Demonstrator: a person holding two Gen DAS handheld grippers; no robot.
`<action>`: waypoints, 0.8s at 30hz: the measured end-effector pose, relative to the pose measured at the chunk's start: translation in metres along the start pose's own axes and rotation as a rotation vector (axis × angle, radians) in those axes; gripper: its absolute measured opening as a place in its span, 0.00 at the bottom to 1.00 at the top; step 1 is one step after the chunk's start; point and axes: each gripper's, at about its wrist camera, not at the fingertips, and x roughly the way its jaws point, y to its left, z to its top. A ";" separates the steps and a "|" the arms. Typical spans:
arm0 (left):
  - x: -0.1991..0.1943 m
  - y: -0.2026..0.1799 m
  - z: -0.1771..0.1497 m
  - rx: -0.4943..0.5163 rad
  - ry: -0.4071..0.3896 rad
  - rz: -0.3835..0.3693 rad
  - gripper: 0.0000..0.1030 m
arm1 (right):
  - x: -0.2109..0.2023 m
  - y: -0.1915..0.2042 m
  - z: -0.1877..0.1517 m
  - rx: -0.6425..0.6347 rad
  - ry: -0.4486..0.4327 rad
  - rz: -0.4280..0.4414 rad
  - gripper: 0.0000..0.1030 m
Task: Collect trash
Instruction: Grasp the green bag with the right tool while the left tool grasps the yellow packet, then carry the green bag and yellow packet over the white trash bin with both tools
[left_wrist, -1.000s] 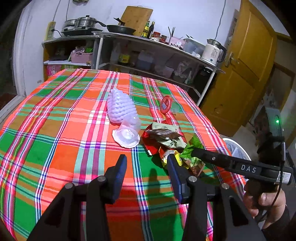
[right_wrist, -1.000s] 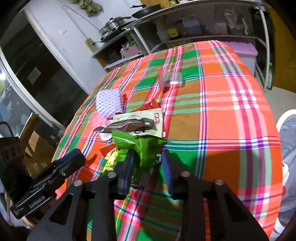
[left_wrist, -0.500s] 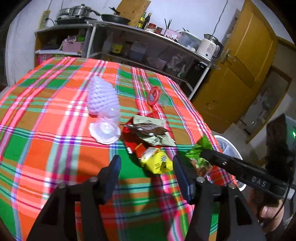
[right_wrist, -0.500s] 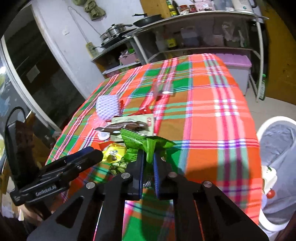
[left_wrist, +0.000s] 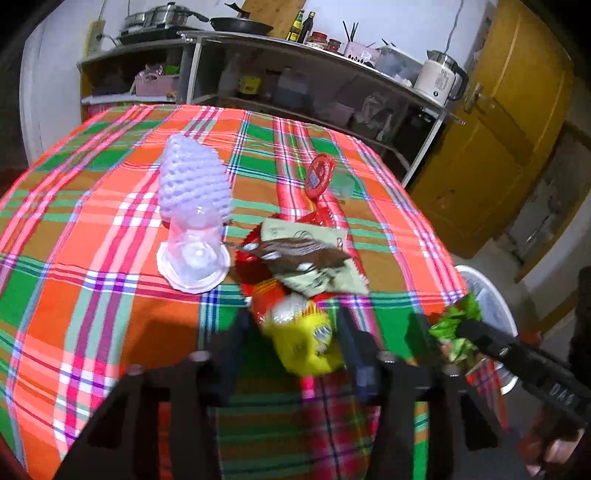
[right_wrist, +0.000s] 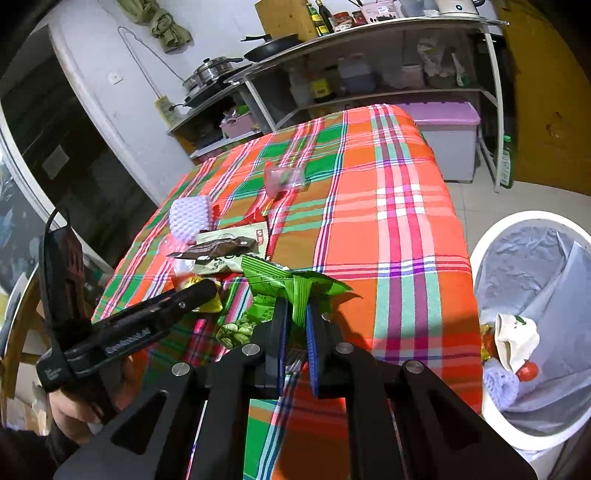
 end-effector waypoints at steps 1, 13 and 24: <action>-0.001 0.000 -0.001 0.002 0.002 0.003 0.36 | -0.001 0.001 0.000 -0.001 -0.002 0.000 0.09; -0.039 -0.005 -0.019 0.057 -0.051 0.035 0.34 | -0.021 0.009 -0.008 -0.014 -0.038 -0.009 0.09; -0.076 -0.033 -0.019 0.126 -0.135 0.043 0.34 | -0.057 0.013 -0.021 -0.025 -0.094 -0.053 0.09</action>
